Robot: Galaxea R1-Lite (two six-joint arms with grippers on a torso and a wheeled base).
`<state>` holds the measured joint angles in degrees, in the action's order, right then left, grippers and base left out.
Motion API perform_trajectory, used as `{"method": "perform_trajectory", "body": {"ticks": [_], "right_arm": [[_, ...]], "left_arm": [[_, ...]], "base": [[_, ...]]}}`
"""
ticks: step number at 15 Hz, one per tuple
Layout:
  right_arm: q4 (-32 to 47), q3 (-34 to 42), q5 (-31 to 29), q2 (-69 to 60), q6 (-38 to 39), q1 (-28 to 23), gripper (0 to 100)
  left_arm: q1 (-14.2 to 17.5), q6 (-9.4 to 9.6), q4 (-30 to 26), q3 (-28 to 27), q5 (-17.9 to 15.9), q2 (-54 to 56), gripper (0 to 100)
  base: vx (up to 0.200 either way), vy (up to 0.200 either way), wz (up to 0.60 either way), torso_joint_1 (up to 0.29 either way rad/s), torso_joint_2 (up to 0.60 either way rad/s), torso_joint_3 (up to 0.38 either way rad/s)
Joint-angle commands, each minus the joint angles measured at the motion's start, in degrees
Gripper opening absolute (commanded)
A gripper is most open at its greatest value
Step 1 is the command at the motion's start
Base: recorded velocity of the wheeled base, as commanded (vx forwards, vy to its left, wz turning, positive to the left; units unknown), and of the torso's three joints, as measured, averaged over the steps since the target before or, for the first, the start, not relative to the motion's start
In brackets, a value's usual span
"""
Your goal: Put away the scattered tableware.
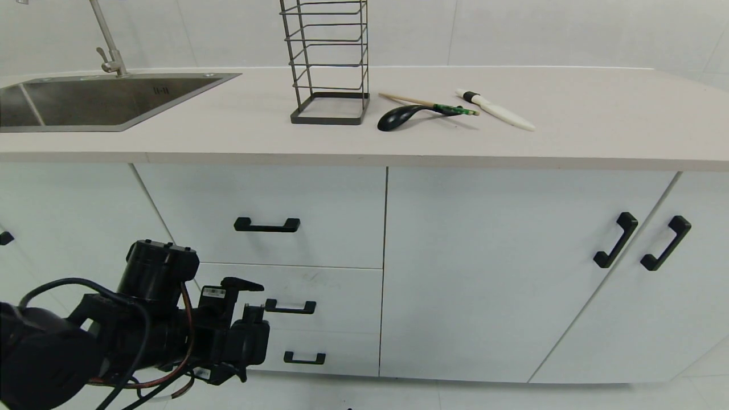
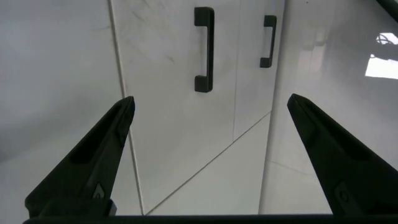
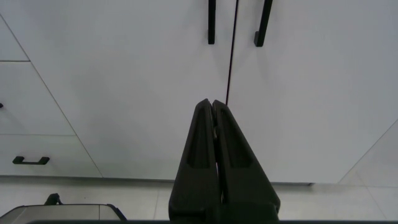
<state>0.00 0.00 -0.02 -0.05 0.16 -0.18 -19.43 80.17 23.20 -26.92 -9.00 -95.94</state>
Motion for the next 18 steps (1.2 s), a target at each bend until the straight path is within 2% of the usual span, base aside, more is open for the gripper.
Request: {"method": "perform_trajectory", "body": {"ticks": [1,11,16,18], "right_arm": [[0.0,0.0,0.0,0.0,0.0,0.0,0],[0.0,0.0,0.0,0.0,0.0,0.0,0],[0.0,0.0,-0.1,0.0,0.0,0.0,0],[0.0,0.0,-0.1,0.0,0.0,0.0,0]], "left_arm": [[-0.4,-0.18,0.4,0.1,0.1,-3.1,100],[-1.3,-0.36,11.3,0.4,0.0,-12.8,100],[-0.2,-0.54,16.2,0.3,0.2,-17.4,100],[-0.3,-1.42,20.0,0.2,0.3,-21.2,100]], "base": [[0.000,0.000,0.00,0.000,0.00,0.000],[0.000,0.000,0.00,0.000,0.00,0.000],[0.000,0.000,0.00,0.000,0.00,0.000],[0.000,0.000,0.00,0.000,0.00,0.000]]}}
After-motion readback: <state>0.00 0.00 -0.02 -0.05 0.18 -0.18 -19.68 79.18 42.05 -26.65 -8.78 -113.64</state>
